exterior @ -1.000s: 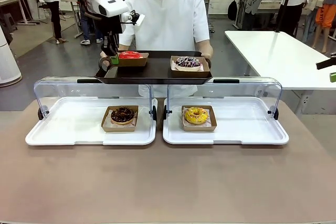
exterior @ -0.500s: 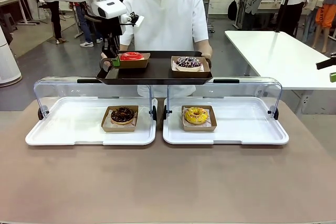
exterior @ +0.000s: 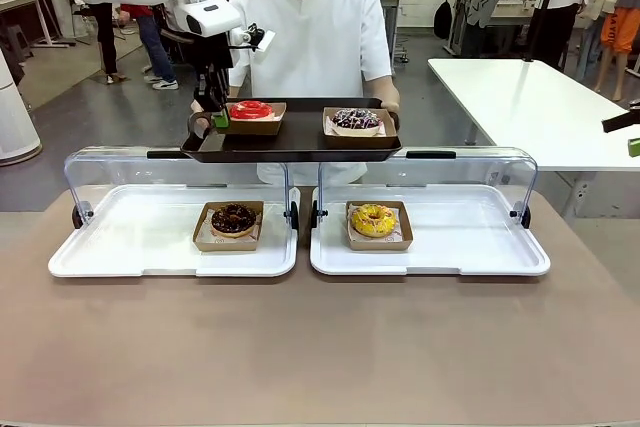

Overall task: Provide the desired donut to the person.
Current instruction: Place the picked Paper togo box onto the Handle tray extended by the person.

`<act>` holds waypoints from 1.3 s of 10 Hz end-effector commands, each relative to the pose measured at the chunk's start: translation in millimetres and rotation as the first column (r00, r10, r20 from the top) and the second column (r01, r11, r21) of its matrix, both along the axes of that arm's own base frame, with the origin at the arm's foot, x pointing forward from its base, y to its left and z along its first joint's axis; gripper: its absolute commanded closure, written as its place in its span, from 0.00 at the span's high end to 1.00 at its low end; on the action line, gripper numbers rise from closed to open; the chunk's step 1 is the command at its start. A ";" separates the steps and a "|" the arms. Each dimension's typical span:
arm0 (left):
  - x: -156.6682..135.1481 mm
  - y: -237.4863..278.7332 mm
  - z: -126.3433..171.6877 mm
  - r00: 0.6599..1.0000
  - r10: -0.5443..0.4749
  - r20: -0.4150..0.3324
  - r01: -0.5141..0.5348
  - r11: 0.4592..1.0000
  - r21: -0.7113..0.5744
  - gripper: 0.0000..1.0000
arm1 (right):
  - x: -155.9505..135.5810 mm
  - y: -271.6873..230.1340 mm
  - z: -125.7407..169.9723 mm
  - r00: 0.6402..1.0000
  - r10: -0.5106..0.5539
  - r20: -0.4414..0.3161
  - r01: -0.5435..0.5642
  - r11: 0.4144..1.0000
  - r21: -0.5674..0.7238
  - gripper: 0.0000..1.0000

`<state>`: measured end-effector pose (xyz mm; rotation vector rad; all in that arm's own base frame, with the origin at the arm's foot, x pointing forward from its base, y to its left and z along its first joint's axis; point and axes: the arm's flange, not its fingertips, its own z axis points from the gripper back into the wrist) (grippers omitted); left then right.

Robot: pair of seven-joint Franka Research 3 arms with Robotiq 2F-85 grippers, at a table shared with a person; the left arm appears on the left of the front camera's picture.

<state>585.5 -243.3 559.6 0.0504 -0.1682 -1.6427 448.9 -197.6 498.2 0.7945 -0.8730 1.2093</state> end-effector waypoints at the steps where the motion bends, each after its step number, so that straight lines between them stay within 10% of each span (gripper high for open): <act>1: -2.5 2.9 -2.9 1.000 -0.021 -0.008 0.021 1.000 -0.010 1.00 | 0.8 0.2 -1.0 1.000 -0.005 0.001 0.005 1.000 -0.002 1.00; 2: -2.3 3.2 -3.0 1.000 -0.028 -0.012 0.027 1.000 -0.005 0.64 | 0.8 0.2 -1.0 1.000 -0.005 0.001 0.005 1.000 -0.002 1.00; 3: -2.5 3.1 -3.3 0.999 -0.029 -0.016 0.029 1.000 -0.004 1.00 | 0.8 0.2 -1.0 1.000 -0.005 0.001 0.005 1.000 -0.002 1.00; 13: -17.3 7.6 9.6 0.997 -0.058 -0.058 0.061 0.997 0.053 1.00 | 0.8 0.2 -1.0 1.000 -0.005 0.001 0.005 1.000 -0.002 1.00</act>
